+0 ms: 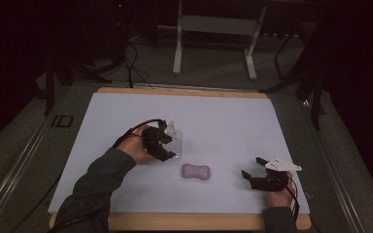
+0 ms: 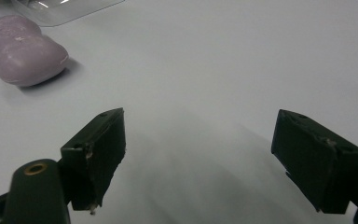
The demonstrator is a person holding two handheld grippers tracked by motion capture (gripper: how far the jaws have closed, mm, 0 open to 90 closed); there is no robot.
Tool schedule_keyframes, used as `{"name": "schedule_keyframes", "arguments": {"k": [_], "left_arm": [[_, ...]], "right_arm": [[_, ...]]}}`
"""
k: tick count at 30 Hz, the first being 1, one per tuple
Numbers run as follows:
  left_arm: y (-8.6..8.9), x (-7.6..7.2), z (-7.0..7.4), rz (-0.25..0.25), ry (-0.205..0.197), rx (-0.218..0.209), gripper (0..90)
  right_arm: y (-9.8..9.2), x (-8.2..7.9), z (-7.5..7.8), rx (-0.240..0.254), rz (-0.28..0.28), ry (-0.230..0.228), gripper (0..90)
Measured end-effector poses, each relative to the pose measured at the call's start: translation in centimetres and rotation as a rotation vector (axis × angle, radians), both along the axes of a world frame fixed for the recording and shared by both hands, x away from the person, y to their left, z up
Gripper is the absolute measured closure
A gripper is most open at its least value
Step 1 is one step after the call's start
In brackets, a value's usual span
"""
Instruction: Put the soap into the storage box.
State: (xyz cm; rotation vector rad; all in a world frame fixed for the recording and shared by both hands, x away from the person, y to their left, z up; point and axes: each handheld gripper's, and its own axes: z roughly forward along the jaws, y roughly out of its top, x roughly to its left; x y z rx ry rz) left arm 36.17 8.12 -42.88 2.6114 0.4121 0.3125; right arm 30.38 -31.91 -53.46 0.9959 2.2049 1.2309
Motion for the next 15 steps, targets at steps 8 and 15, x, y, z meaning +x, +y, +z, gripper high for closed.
{"name": "schedule_keyframes", "arguments": {"k": [8,15], "left_arm": [[-0.28,0.14,0.21,-0.012,-0.001,0.009,46.9],[-0.72,0.2,0.38,-0.021,-0.001,0.011,47.0]], "right_arm": [[0.0,0.01,0.0,0.0,0.001,0.0,17.4],[0.0,0.01,0.0,0.0,0.002,0.0,17.4]]}}
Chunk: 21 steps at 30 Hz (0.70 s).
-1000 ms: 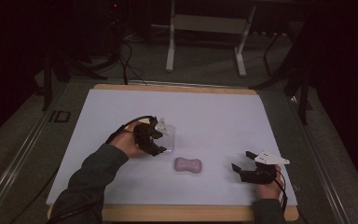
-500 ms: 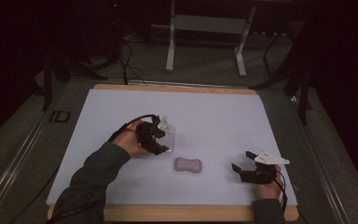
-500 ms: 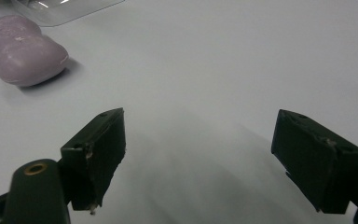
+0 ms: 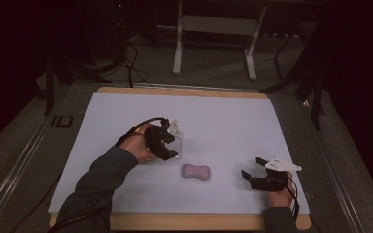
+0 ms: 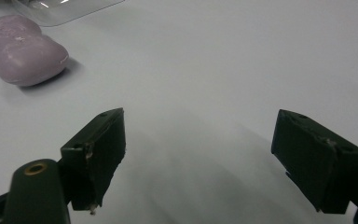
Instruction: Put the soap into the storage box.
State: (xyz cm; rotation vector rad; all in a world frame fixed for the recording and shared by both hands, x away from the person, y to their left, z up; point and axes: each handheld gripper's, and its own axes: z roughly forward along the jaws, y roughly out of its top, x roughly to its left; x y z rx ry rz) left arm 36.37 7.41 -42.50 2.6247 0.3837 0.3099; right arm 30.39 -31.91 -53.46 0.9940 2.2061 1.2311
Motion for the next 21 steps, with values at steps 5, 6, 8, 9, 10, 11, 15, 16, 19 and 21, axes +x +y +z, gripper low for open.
{"name": "schedule_keyframes", "arguments": {"k": [5,6,8,9,10,11,15,16,19,21], "left_arm": [[-0.3,0.1,0.0,-0.005,-0.001,0.003,47.5],[-0.4,0.1,0.0,-0.006,0.0,0.004,47.6],[-0.6,0.1,-0.1,-0.009,-0.002,0.006,47.5],[-0.6,0.1,-0.1,-0.015,-0.003,0.011,47.5],[-0.7,0.1,-0.1,-0.017,-0.002,0.011,47.5],[-0.9,0.1,-0.1,-0.016,-0.002,0.01,47.5],[-1.1,0.3,-0.1,-0.026,-0.002,0.021,47.4],[-1.2,0.3,-0.2,-0.021,0.003,0.013,47.3],[-1.4,0.4,-0.2,-0.025,0.005,0.016,47.3],[-1.6,0.5,-0.2,-0.031,0.005,0.023,47.0]], "right_arm": [[0.0,0.0,0.0,-0.001,0.001,0.001,17.4],[0.0,0.0,0.0,-0.001,0.001,0.001,17.4],[0.0,0.0,0.0,-0.002,0.001,0.002,17.4],[0.0,0.0,0.0,-0.002,0.001,0.002,17.4],[0.0,0.0,0.0,-0.002,0.001,0.001,17.4],[0.0,0.0,0.0,-0.001,0.001,0.001,17.4],[0.0,0.0,0.0,-0.001,0.002,0.002,17.4],[0.0,0.0,0.0,-0.001,0.001,0.003,17.4],[0.0,0.0,0.0,0.002,0.0,0.002,17.4],[0.0,0.0,0.0,0.001,0.001,0.001,17.4]]}}
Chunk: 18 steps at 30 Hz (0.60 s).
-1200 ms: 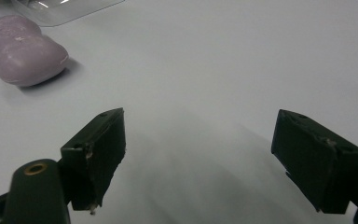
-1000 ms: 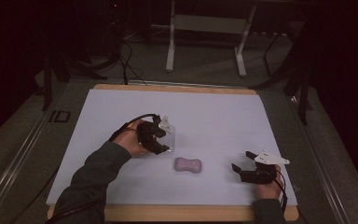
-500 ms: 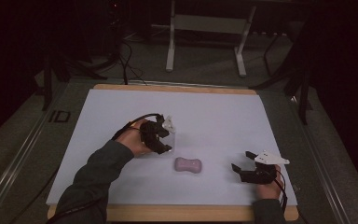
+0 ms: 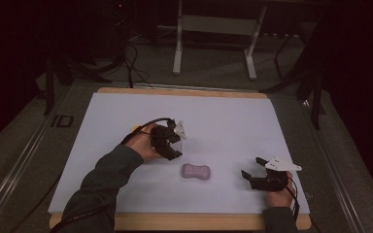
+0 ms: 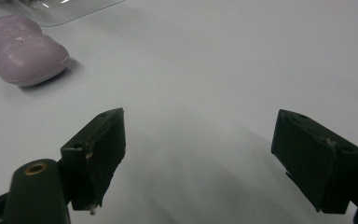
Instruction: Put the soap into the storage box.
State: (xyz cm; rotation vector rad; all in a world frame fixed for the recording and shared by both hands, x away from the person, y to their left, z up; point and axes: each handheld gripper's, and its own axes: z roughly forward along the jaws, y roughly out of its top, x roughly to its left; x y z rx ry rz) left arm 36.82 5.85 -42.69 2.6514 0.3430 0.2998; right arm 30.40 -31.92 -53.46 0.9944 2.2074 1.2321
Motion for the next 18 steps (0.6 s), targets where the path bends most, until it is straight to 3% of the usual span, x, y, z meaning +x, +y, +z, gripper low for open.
{"name": "schedule_keyframes", "arguments": {"k": [18], "left_arm": [[-1.3,0.3,-0.3,-0.013,0.019,-0.001,45.0]], "right_arm": [[-0.2,-0.1,0.0,0.018,0.001,-0.005,17.4]]}}
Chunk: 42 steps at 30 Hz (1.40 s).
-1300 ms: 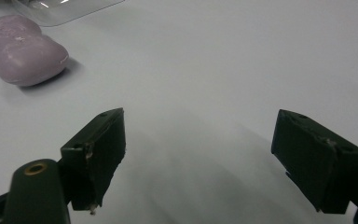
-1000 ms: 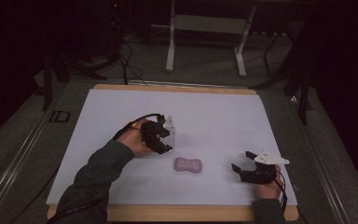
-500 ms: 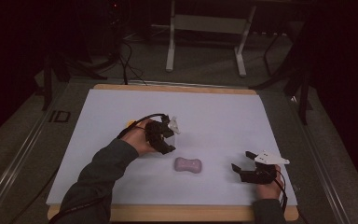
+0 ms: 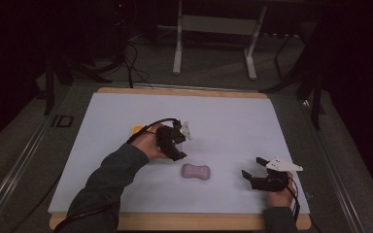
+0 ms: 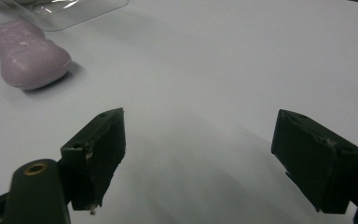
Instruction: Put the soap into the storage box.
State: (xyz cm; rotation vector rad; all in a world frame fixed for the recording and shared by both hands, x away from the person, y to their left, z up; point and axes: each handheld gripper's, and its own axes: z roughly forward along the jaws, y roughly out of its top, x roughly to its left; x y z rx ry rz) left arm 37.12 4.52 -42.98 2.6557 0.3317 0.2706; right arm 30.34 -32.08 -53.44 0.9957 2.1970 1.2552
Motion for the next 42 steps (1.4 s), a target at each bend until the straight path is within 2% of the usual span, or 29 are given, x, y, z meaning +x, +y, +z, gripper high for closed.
{"name": "schedule_keyframes", "arguments": {"k": [16,22,29,42], "left_arm": [[-1.1,0.1,-0.5,-0.018,0.017,0.0,45.0],[-1.7,0.1,-0.9,-0.036,0.031,0.014,45.0],[-2.3,-0.1,-1.1,-0.047,0.034,0.006,44.7],[-3.3,-0.2,-1.5,-0.079,0.05,0.022,43.3]], "right_arm": [[-0.1,0.0,0.0,0.015,0.007,-0.001,17.4],[-0.1,-0.1,0.0,0.016,0.009,-0.003,17.4],[-0.1,-0.1,0.0,0.015,0.01,-0.004,17.4],[-0.1,-0.1,0.0,0.013,0.01,-0.006,17.4]]}}
